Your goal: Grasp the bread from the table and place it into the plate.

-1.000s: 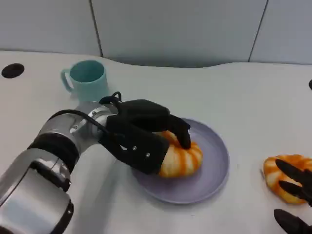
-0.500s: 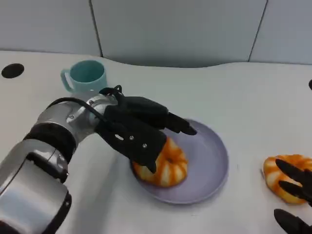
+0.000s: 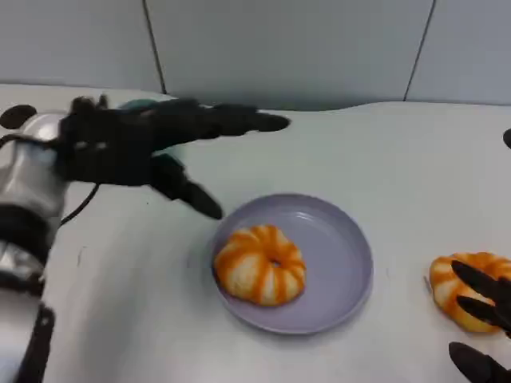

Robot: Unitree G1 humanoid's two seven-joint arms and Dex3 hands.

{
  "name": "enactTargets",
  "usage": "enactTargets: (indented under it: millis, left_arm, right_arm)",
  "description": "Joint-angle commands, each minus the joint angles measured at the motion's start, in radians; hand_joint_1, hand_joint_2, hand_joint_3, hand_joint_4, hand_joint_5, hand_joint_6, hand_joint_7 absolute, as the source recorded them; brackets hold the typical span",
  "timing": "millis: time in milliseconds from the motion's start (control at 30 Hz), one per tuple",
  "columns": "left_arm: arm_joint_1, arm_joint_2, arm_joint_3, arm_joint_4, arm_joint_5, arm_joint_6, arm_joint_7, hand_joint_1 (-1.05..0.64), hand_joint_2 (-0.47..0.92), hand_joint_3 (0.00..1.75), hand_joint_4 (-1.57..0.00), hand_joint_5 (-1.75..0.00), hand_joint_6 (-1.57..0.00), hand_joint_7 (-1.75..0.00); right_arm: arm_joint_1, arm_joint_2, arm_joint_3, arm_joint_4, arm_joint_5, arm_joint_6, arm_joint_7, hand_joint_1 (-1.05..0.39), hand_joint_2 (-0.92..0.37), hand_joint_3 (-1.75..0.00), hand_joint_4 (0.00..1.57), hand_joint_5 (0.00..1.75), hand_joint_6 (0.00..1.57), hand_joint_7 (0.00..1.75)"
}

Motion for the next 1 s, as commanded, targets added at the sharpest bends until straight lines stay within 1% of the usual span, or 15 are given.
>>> enactTargets:
  millis: [33,100,267,300,333,367,400,467,500,533,633,700,800,933,1000]
  left_arm:
    - [0.145,0.075,0.058,-0.052,-0.070,0.054,-0.067,-0.65,0.92,0.04,-0.01,-0.01,-0.11,-0.01]
    - [0.211,0.104,0.075,-0.086,-0.081,0.089,-0.061,-0.64,0.92,0.04,-0.04,-0.02,-0.11,-0.01]
    - [0.372,0.149,0.089,-0.231,-0.027,0.139,0.092,-0.64,0.92,0.06,-0.17,-0.09,-0.12,-0.01]
    - [0.429,0.157,0.096,-0.301,-0.018,0.196,0.130,-0.64,0.92,0.06,-0.17,-0.09,-0.12,-0.01]
    - [0.481,0.164,0.102,-0.367,-0.014,0.252,0.160,-0.66,0.92,0.04,-0.27,-0.29,-0.25,-0.03]
    - [0.522,0.169,0.107,-0.425,-0.011,0.301,0.182,-0.66,0.92,0.04,-0.23,-0.56,-0.32,-0.02]
    - [0.551,0.172,0.109,-0.473,-0.009,0.341,0.196,-0.66,0.92,0.03,-0.18,-0.75,-0.36,-0.02]
    - [0.631,0.150,0.131,-0.568,-0.054,0.459,0.212,-0.63,0.92,0.03,-0.22,-1.16,-0.51,-0.07]
    - [0.663,0.139,0.139,-0.602,-0.074,0.516,0.215,-0.60,0.92,0.03,-0.22,-1.37,-0.53,-0.31]
    - [0.685,0.134,0.142,-0.630,-0.088,0.558,0.217,-0.58,0.92,0.03,-0.22,-1.54,-0.39,-0.83]
    - [0.718,0.121,0.144,-0.697,-0.111,0.704,0.220,-0.52,0.92,0.03,-0.23,-1.69,-0.28,-1.36]
    - [0.744,0.118,0.138,-0.735,-0.103,0.773,0.232,-0.49,0.92,0.04,-0.24,-1.72,-0.28,-1.46]
    - [0.795,0.126,0.108,-0.814,-0.049,0.831,0.269,-0.47,0.92,0.16,-0.31,-1.74,-0.22,-1.64]
    - [0.834,0.117,0.098,-0.868,-0.024,0.859,0.313,-0.49,0.92,0.26,-0.46,-1.75,-0.33,-1.69]
    - [0.825,0.106,0.097,-0.862,-0.020,0.879,0.334,-0.49,0.92,0.22,-0.55,-1.75,-0.40,-1.72]
  right_arm:
    - [0.005,-0.007,-0.013,-0.012,0.019,-0.003,0.000,-0.35,-0.92,-0.34,0.84,0.01,0.64,0.00]
    - [0.004,-0.008,-0.013,-0.006,0.021,-0.008,-0.001,-0.35,-0.92,-0.33,0.85,0.01,0.64,0.00]
    - [0.005,-0.011,-0.015,0.001,0.019,-0.005,-0.001,-0.36,-0.92,-0.34,0.85,0.01,0.64,0.00]
    - [0.004,-0.011,-0.017,0.002,0.016,-0.007,-0.005,-0.36,-0.92,-0.34,0.85,0.01,0.64,0.00]
    - [0.003,-0.012,-0.019,0.005,0.014,-0.011,-0.008,-0.36,-0.92,-0.33,0.86,0.01,0.64,0.00]
    - [0.002,-0.013,-0.020,0.007,0.012,-0.014,-0.010,-0.36,-0.92,-0.33,0.87,0.02,0.64,0.00]
    - [0.002,-0.013,-0.020,0.009,0.011,-0.016,-0.012,-0.36,-0.92,-0.33,0.87,0.02,0.64,0.00]
    - [0.003,-0.013,-0.024,0.006,0.016,-0.018,-0.012,-0.36,-0.92,-0.33,0.89,0.02,0.65,0.00]
    - [0.004,-0.013,-0.026,0.005,0.019,-0.019,-0.011,-0.36,-0.92,-0.32,0.90,0.03,0.65,0.01]
    - [0.004,-0.013,-0.028,0.004,0.021,-0.020,-0.010,-0.36,-0.92,-0.32,0.91,0.03,0.65,0.01]
    - [0.001,-0.020,-0.036,0.022,0.028,-0.047,-0.009,-0.36,-0.92,-0.32,0.91,0.03,0.65,0.00]
    - [-0.001,-0.026,-0.042,0.035,0.032,-0.067,-0.008,-0.36,-0.92,-0.32,0.90,0.03,0.65,0.00]
    - [-0.001,-0.029,-0.048,0.038,0.036,-0.073,-0.004,-0.37,-0.92,-0.32,0.89,0.02,0.65,0.00]
    - [0.001,-0.031,-0.052,0.036,0.046,-0.068,0.004,-0.38,-0.92,-0.32,0.86,0.01,0.65,0.00]
    - [0.002,-0.035,-0.055,0.036,0.047,-0.064,0.007,-0.38,-0.92,-0.32,0.85,0.00,0.64,0.00]
